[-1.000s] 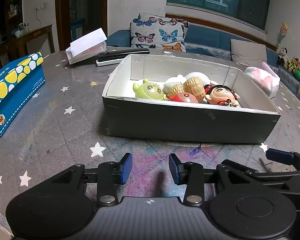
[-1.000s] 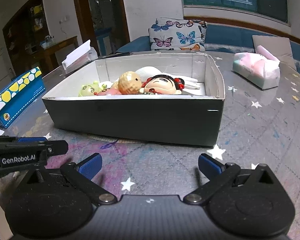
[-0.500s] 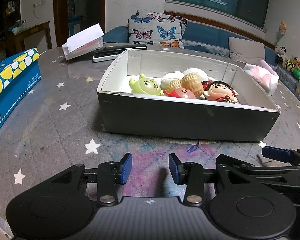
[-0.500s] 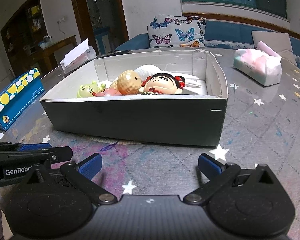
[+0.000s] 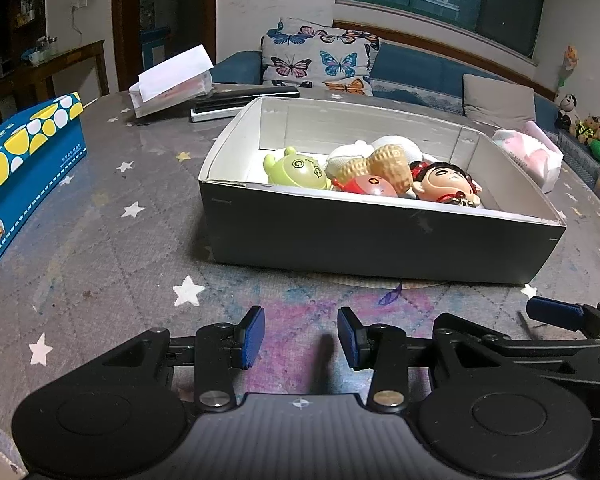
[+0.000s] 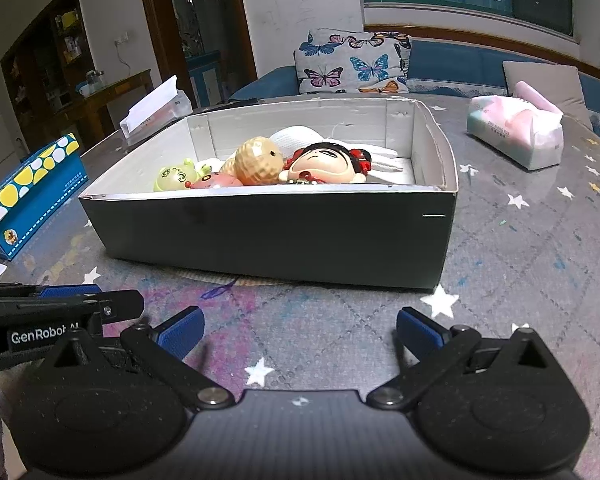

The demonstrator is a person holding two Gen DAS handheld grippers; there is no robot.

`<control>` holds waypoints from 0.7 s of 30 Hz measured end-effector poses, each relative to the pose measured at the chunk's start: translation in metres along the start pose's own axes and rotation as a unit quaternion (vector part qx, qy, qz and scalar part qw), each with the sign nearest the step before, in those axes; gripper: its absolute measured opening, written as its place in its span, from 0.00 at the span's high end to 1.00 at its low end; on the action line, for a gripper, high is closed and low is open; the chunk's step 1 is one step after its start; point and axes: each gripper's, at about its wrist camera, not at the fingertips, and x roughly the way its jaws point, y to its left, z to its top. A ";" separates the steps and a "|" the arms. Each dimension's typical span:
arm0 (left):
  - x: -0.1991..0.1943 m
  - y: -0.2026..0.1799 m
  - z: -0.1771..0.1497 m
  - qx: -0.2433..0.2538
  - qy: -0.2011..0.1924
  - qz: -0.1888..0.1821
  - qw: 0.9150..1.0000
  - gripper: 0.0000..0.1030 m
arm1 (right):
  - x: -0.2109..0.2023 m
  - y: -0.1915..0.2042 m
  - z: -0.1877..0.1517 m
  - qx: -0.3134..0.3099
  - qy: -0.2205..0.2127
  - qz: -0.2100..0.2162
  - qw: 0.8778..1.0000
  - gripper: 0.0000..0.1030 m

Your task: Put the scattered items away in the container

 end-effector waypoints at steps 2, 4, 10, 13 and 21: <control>0.000 0.000 0.000 0.001 -0.001 0.000 1.000 0.59 | 0.000 0.000 0.000 0.000 0.000 0.000 1.000 0.00; -0.001 0.000 0.000 0.001 -0.001 0.000 1.000 0.59 | 0.000 0.000 0.000 0.000 -0.001 -0.001 1.000 0.00; -0.001 -0.001 0.000 0.002 -0.002 0.000 1.000 0.59 | -0.001 0.000 -0.001 -0.001 -0.002 -0.002 1.000 0.00; -0.001 0.000 0.001 0.000 -0.004 0.000 1.000 0.59 | -0.001 0.000 -0.001 -0.001 -0.001 -0.003 1.000 0.00; -0.005 0.000 0.004 -0.003 -0.018 0.000 1.000 0.63 | -0.003 0.002 -0.001 -0.006 -0.005 -0.003 1.000 0.00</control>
